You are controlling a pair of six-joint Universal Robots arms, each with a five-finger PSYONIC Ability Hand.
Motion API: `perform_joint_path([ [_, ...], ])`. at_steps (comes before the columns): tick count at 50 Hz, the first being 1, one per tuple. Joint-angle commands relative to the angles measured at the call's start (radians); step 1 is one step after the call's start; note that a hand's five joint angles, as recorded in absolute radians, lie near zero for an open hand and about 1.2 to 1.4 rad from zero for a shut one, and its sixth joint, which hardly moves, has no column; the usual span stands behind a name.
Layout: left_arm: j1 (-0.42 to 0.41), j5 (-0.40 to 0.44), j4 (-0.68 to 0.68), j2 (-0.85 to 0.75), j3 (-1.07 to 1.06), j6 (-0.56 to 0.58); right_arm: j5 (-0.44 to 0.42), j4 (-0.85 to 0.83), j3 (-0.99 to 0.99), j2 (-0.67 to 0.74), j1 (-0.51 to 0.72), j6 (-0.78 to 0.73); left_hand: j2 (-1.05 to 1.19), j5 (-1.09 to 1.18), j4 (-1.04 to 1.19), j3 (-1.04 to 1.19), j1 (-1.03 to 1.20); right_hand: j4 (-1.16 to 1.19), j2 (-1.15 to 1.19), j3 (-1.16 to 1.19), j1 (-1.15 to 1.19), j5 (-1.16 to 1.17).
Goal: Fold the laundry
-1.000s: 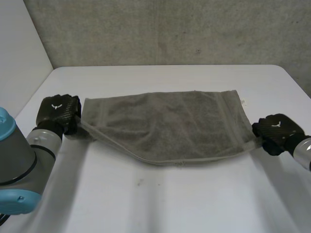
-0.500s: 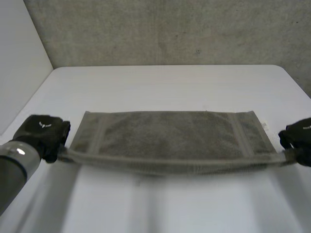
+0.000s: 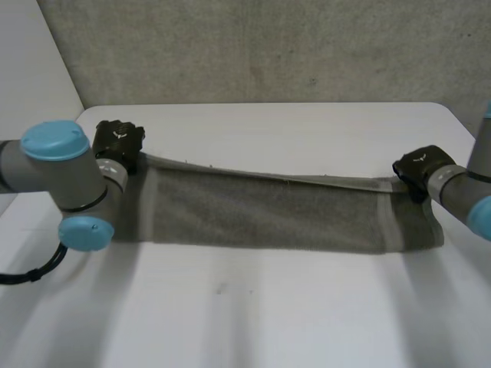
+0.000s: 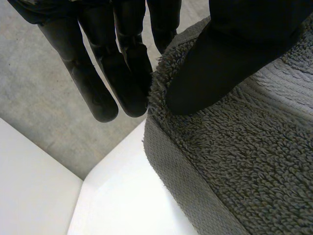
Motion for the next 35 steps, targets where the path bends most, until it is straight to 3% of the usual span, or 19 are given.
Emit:
perform_joint_path([
  [1, -0.001, 0.007, 0.009, -0.132, 0.139, 0.000, 0.039, -0.116, -0.086, 0.084, 0.038, 0.011, 0.180, 0.189, 0.179, 0.179, 0.207, 0.190, 0.202, 0.200, 0.415, 0.226],
  [2, -0.003, 0.010, 0.015, -0.140, 0.139, -0.005, 0.044, -0.134, -0.089, 0.090, 0.045, 0.009, 0.105, 0.113, 0.104, 0.104, 0.132, -0.511, -0.498, -0.500, -0.285, -0.475],
  [3, -0.003, 0.010, 0.015, -0.140, 0.139, -0.005, 0.056, -0.151, -0.089, 0.090, 0.053, 0.011, 0.104, 0.113, 0.103, 0.103, 0.131, -1.015, -1.003, -1.005, -0.790, -0.980],
  [4, -0.007, 0.009, 0.021, -0.143, 0.139, -0.005, 0.056, -0.151, -0.089, 0.090, 0.053, 0.011, -0.672, -0.663, -0.673, -0.673, -0.645, -1.015, -1.003, -1.005, -0.790, -0.980],
  [5, -0.012, 0.007, 0.028, -0.140, 0.137, -0.010, 0.070, -0.166, -0.089, 0.081, 0.055, 0.017, -1.042, -1.033, -1.043, -1.043, -1.015, -1.015, -1.003, -1.005, -0.790, -0.980],
  [8, -0.029, 0.007, 0.044, -0.126, 0.125, -0.011, 0.107, -0.189, -0.079, 0.033, 0.056, 0.070, -1.042, -1.033, -1.043, -1.043, -1.015, -1.015, -1.003, -1.005, -0.790, -0.980],
  [14, -0.036, 0.009, 0.045, -0.019, 0.045, -0.026, 0.099, -0.196, 0.012, -0.111, 0.045, 0.190, -1.042, -1.033, -1.043, -1.043, -1.015, -1.015, -1.003, -1.005, -0.790, -0.980],
  [19, -0.041, 0.009, 0.045, 0.130, -0.101, -0.039, 0.033, -0.183, 0.206, -0.301, 0.042, 0.234, -1.042, -1.033, -1.043, -1.043, -1.015, -1.015, -1.003, -1.005, -0.790, -0.980],
  [24, -0.073, 0.010, 0.056, 0.328, -0.336, -0.101, -0.037, -0.174, 0.360, -0.381, 0.015, 0.231, -1.042, -1.033, -1.043, -1.043, -1.015, -1.015, -1.003, -1.005, -0.790, -0.980],
  [28, -0.085, 0.010, 0.073, 0.398, -0.445, -0.149, -0.073, -0.173, 0.455, -0.410, -0.028, 0.231, -1.042, -1.033, -1.043, -1.043, -1.015, -1.015, -1.003, -1.005, -0.790, -0.980],
  [35, -0.093, 0.009, 0.104, 0.455, -0.568, -0.240, -0.163, -0.220, 0.602, -0.418, -0.085, 0.224, -1.042, -1.033, -1.043, -1.043, -1.015, -0.639, -0.626, -0.628, -0.413, -0.603],
])
